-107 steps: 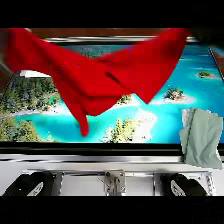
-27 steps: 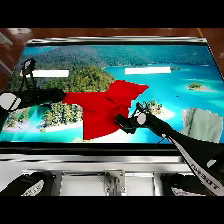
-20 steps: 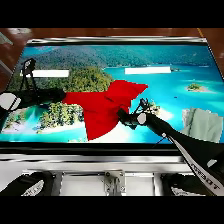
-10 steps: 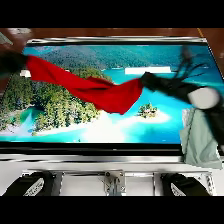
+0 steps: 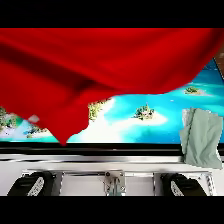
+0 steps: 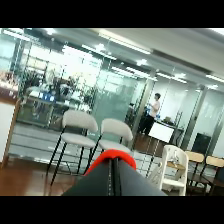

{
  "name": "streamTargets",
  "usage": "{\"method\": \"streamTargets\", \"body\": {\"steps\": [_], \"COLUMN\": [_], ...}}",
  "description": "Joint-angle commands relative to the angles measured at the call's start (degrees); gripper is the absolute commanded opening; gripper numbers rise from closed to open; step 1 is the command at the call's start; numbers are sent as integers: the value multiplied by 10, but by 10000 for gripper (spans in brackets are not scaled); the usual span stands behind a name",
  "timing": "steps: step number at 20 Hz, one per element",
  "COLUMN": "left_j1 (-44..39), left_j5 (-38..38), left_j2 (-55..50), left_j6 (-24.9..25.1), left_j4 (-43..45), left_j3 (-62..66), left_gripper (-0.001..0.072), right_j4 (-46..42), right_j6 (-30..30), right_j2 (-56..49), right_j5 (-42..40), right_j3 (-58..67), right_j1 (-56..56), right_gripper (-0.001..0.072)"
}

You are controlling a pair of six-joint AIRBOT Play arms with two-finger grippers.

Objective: Fold the shirts.

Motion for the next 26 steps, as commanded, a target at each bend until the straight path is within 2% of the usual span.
{"method": "streamTargets", "body": {"steps": [1, 3, 6, 11, 14, 17, 20, 23, 26], "left_j1": [2, 2, 2, 2, 2, 2, 2, 2, 2], "left_j5": [-105, -169, -211, -206, -205, -203, -184, -150, -125], "left_j2": [41, 56, 69, 82, 68, 31, -28, -114, -222], "left_j6": [11, 19, 19, 19, 19, 19, 19, 33, 41], "left_j4": [8, 35, 54, 54, 93, 110, 97, 93, 91], "left_j3": [15, 15, 15, 15, 10, -15, -47, -73, -75], "left_gripper": [35, 36, 35, 35, 35, 35, 36, 36, 36], "right_j4": [-2, -2, -13, -22, -85, -153, -127, -92, -93], "right_j6": [1, 1, 10, 33, 57, 33, 12, -24, -45], "right_j2": [5, 5, 5, 3, -13, -56, -105, -175, -281], "right_j5": [117, 172, 238, 268, 305, 365, 322, 210, 93], "right_j3": [47, 48, 48, 48, 48, 19, -66, -151, -168], "right_j1": [-5, -5, -5, -5, -5, -4, -4, -4, -5], "right_gripper": [57, 57, 57, 57, 56, 57, 57, 57, 57]}}
